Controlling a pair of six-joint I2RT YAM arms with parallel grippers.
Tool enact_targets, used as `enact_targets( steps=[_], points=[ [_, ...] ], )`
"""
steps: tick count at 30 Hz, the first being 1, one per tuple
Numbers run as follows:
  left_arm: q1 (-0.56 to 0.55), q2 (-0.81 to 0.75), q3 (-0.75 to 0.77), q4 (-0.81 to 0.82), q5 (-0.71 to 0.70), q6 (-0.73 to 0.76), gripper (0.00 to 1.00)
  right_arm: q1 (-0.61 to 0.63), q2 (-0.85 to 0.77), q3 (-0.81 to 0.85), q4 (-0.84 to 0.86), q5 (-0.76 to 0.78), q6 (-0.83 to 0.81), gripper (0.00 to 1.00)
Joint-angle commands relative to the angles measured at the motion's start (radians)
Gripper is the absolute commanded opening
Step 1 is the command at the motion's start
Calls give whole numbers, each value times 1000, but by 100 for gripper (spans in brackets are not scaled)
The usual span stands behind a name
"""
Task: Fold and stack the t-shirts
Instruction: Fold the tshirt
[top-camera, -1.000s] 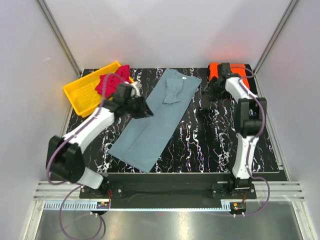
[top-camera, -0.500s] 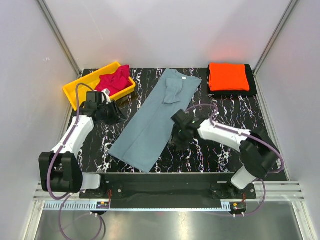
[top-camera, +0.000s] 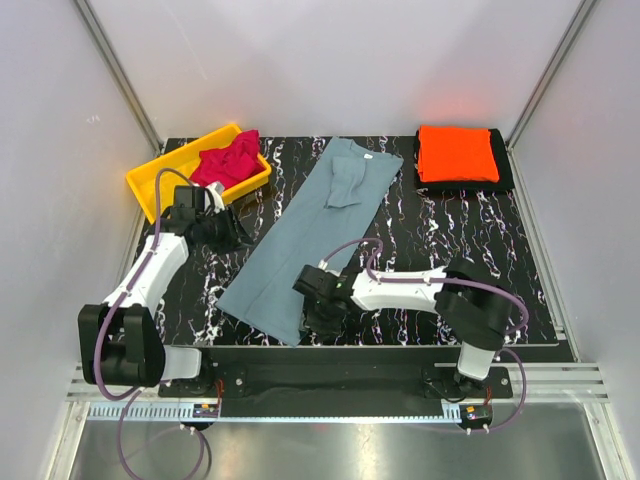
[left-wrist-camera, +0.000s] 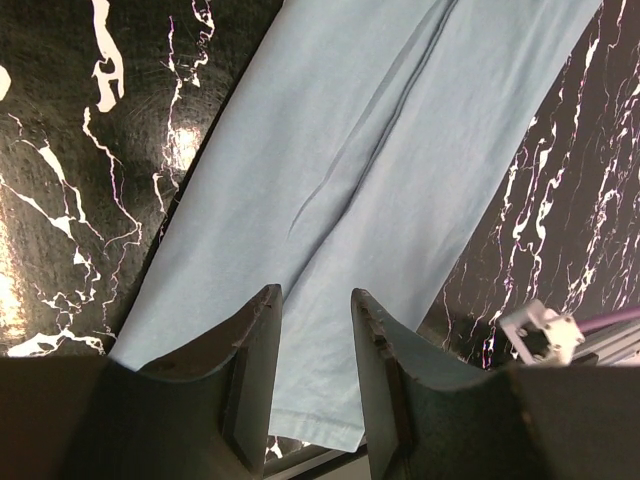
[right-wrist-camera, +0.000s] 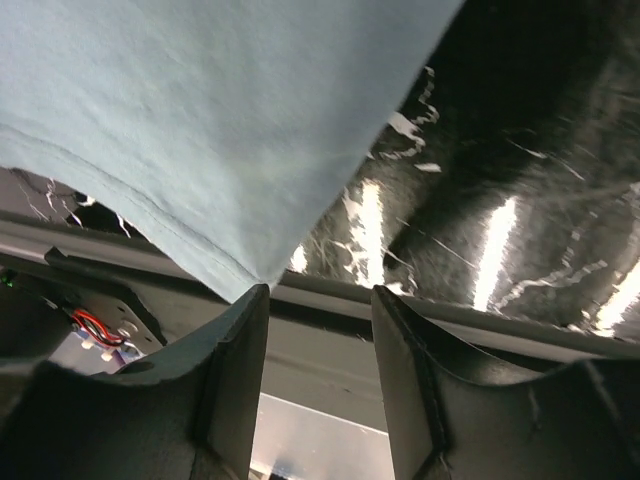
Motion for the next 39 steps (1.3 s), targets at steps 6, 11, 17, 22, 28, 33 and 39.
enact_targets(
  steps=[6, 11, 17, 22, 28, 33, 39],
  points=[
    [3, 10, 12, 16, 45, 18, 38, 28, 40, 67, 68, 30, 38, 51],
    [1, 13, 6, 20, 44, 14, 38, 26, 50, 87, 67, 27, 38, 51],
    [1, -2, 1, 19, 21, 24, 38, 32, 104, 78, 62, -11, 43, 49],
    [-22, -48, 6, 5, -16, 37, 39, 29, 52, 38, 7, 20, 37, 14],
    [-195, -117, -16, -86, -131, 48, 40, 6, -173, -132, -96, 83, 21, 0],
    [-354, -206, -112, -83, -166, -34, 43, -24, -362, -275, -215, 130, 12, 0],
    [-526, -256, -226, -58, -211, -152, 45, -61, -581, -422, -269, 133, 38, 0]
  ],
)
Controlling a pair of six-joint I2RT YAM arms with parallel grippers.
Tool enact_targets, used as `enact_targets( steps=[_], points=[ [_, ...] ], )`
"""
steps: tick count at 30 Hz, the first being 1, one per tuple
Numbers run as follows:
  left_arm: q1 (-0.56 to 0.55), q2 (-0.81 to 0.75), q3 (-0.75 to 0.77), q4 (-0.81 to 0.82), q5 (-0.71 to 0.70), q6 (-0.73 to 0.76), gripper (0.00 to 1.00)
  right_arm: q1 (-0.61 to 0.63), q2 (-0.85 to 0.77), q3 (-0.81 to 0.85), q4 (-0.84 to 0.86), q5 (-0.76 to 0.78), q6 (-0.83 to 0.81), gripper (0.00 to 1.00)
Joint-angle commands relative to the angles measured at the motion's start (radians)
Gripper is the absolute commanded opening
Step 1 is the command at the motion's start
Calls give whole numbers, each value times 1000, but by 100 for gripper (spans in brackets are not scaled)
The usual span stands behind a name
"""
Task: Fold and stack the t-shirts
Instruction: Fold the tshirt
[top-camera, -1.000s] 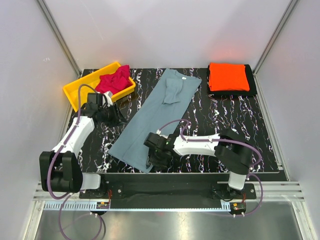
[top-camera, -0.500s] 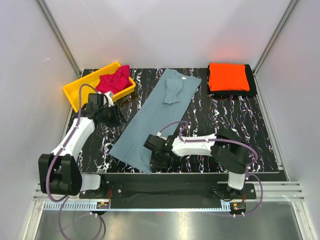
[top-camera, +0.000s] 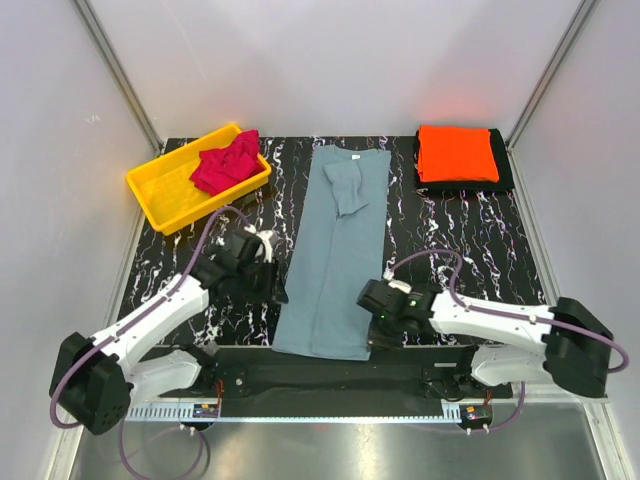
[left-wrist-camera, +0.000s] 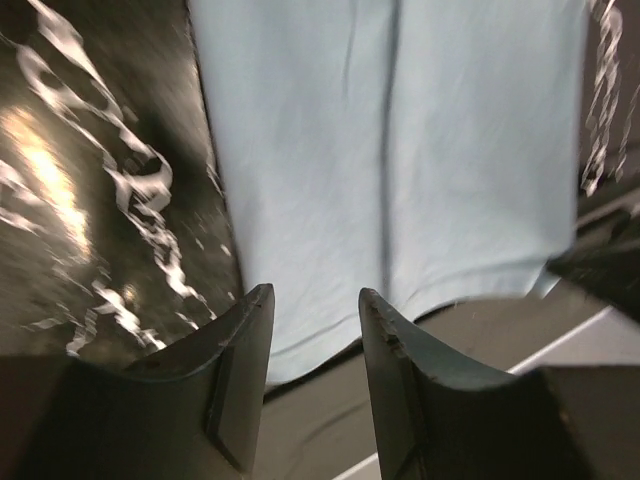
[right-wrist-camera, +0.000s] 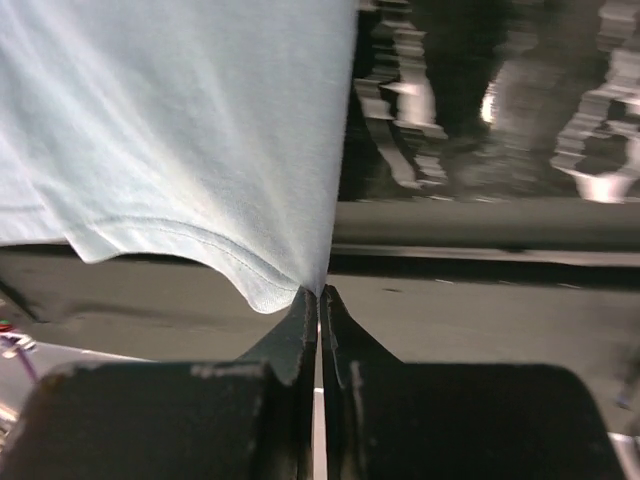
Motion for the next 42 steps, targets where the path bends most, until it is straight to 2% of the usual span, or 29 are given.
enact_targets(
  steps=[1, 4, 10, 14, 18, 27, 36, 39, 40, 42],
  points=[
    [-76, -23, -52, 33, -51, -88, 45, -15, -95, -62, -82, 39, 21, 1],
    [-135, -17, -116, 112, 22, -149, 46, -21, -141, -114, -82, 34, 39, 1],
    [-274, -15, -190, 122, -60, -243, 46, -24, -174, -145, -90, 21, 47, 3],
    [-351, -20, -227, 143, -60, -293, 47, -24, -199, -149, -90, 7, 45, 28],
    [-374, -47, -270, 149, -79, -319, 48, -24, -243, -162, -87, 8, 39, 38],
    [-383, -96, -339, 197, -45, -356, 48, -24, -219, -214, 2, -41, 32, 41],
    [-385, -101, -354, 205, -37, -364, 41, -25, -237, -258, 68, -44, 56, 41],
    [-385, -92, -350, 208, -36, -361, 34, -22, -239, -269, 73, -36, 65, 39],
    [-385, -87, -350, 211, -28, -362, 28, -22, -240, -275, 79, -35, 65, 38],
    [-386, -86, -348, 223, -19, -367, 24, -24, -248, -277, 85, -33, 68, 30]
  ],
)
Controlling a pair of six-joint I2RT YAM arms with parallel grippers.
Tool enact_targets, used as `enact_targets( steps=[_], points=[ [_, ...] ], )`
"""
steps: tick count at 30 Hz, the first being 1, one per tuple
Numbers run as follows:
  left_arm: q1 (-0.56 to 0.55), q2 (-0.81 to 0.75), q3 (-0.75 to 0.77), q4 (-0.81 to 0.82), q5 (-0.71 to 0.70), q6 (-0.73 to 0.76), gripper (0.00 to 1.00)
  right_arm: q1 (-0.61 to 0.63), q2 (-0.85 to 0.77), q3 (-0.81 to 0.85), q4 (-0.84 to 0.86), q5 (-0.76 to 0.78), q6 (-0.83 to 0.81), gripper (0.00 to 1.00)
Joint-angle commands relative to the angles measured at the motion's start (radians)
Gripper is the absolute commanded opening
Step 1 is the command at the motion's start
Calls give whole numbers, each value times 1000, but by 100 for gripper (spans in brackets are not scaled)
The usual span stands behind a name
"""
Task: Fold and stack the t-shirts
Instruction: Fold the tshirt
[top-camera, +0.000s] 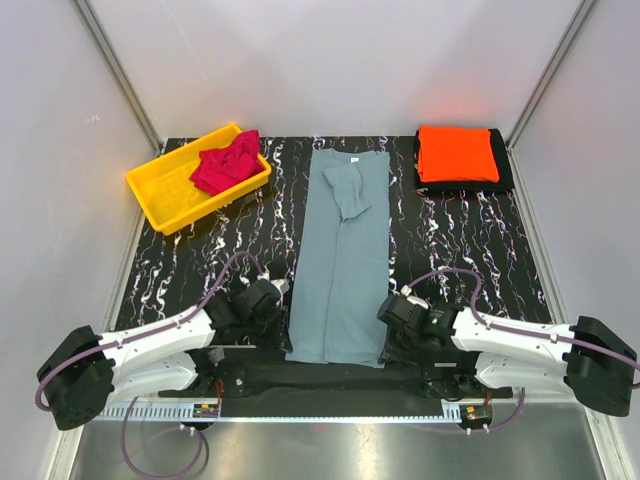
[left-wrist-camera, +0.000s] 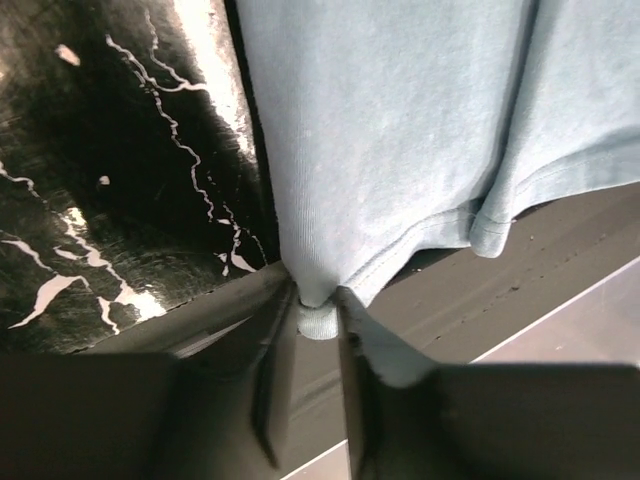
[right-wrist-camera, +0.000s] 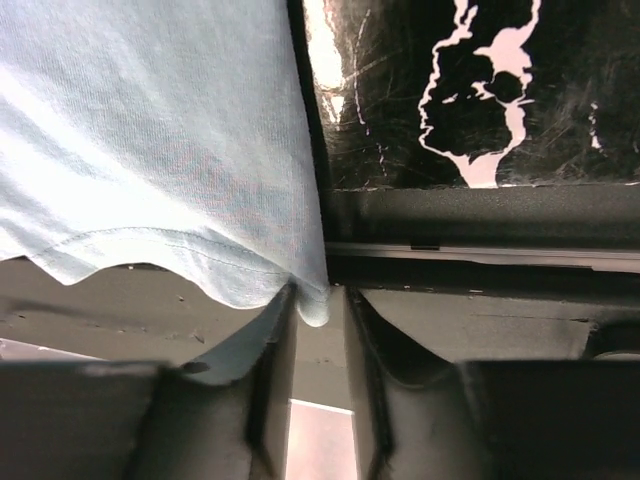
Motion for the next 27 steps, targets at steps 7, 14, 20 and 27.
enact_targets(
  steps=[7, 14, 20, 27],
  points=[
    [-6, -18, 21, 49, 57, -46, 0, -4, -77, 2, 26, 28, 32, 0],
    [10, 40, 91, 27, 37, -58, 0, -5, -115, 42, -25, 117, 41, 0],
    [87, 184, 270, 21, 47, 11, 0, -122, -10, 194, -109, 180, -187, 0],
    [271, 381, 484, 6, 89, 123, 0, -376, 160, 388, -117, 176, -489, 0]
  ],
)
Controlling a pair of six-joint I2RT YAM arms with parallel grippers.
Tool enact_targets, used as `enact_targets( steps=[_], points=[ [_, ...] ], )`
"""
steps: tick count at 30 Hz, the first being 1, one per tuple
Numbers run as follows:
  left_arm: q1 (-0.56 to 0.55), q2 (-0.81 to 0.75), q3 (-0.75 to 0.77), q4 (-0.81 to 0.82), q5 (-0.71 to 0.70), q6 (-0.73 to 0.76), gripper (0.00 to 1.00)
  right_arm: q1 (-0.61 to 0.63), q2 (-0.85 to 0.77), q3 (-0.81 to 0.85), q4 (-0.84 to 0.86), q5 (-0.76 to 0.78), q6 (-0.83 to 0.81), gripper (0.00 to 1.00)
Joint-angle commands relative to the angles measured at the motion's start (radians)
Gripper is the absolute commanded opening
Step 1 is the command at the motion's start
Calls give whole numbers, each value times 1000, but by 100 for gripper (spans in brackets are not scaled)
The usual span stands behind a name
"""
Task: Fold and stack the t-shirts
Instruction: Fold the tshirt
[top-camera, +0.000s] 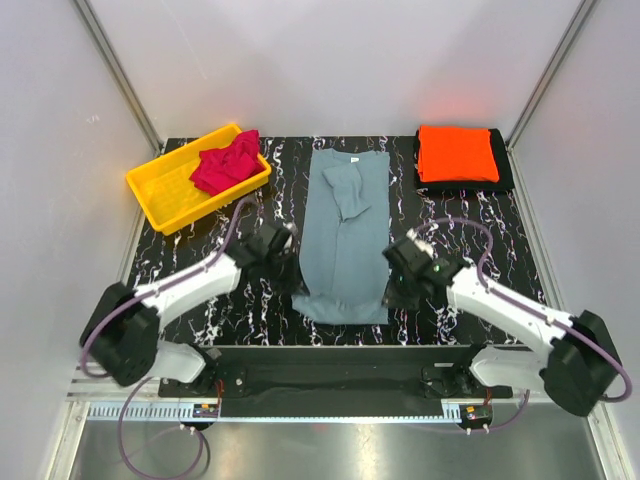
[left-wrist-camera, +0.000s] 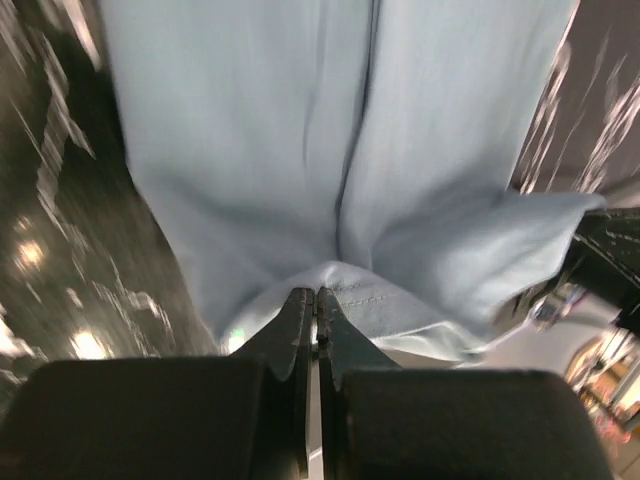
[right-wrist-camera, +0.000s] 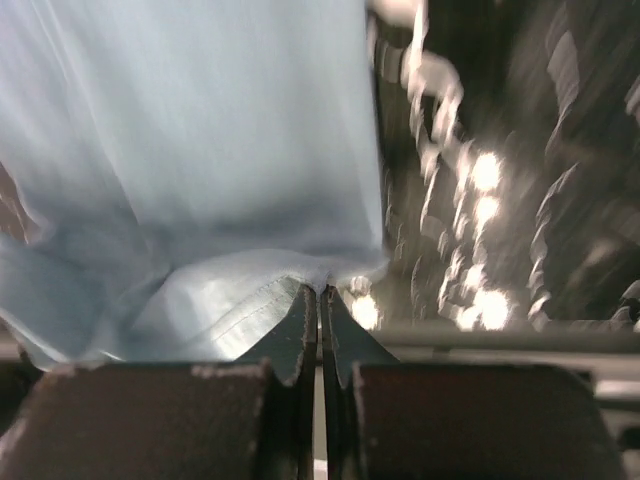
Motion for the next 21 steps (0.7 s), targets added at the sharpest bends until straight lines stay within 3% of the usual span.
enact_targets(
  steps=[1, 8, 11, 21],
  points=[
    [95, 105, 125, 12, 36, 102, 0, -107, 83, 145, -13, 64, -230, 0],
    [209, 389, 473, -26, 41, 257, 0, -251, 415, 412, 49, 104, -466, 0],
    [253, 477, 568, -30, 10, 262, 0, -290, 494, 503, 73, 115, -509, 0],
    [341, 698, 839, -48, 105, 299, 0, -393, 703, 776, 90, 41, -605, 0]
  ],
)
